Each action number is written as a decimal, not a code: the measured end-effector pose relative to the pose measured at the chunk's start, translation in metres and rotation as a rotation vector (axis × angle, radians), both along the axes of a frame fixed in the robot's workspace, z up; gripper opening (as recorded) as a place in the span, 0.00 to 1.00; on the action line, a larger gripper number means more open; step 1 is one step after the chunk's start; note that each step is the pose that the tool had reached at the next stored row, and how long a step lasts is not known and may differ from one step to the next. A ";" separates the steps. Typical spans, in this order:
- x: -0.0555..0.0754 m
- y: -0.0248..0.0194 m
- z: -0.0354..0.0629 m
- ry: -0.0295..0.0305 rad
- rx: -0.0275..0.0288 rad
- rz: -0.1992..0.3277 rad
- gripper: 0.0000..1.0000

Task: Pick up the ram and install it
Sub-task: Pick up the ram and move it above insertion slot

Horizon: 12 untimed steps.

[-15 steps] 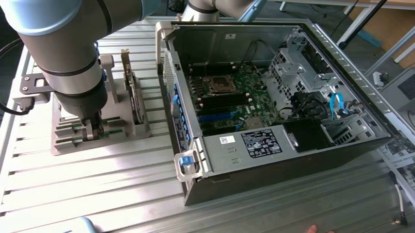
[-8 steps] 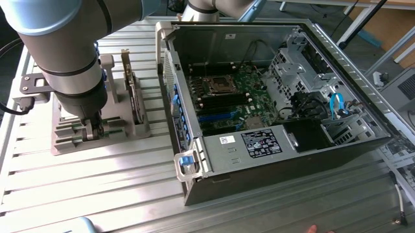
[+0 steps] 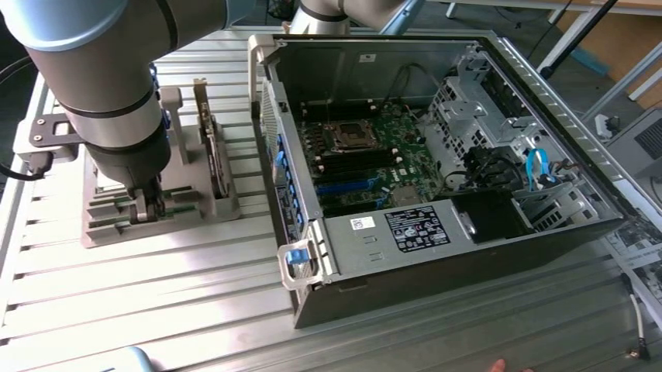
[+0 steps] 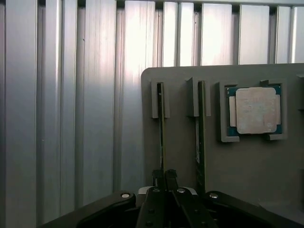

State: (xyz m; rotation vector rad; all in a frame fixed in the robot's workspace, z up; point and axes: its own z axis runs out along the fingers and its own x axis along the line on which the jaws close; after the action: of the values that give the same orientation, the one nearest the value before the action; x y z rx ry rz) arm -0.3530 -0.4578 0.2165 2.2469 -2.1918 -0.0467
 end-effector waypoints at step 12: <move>0.000 0.0000 0.0086 0.0000 0.0000 -0.011 0.12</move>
State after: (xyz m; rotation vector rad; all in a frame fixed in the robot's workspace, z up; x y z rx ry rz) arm -0.3530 -0.4579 0.2250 2.2353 -2.2038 -0.0467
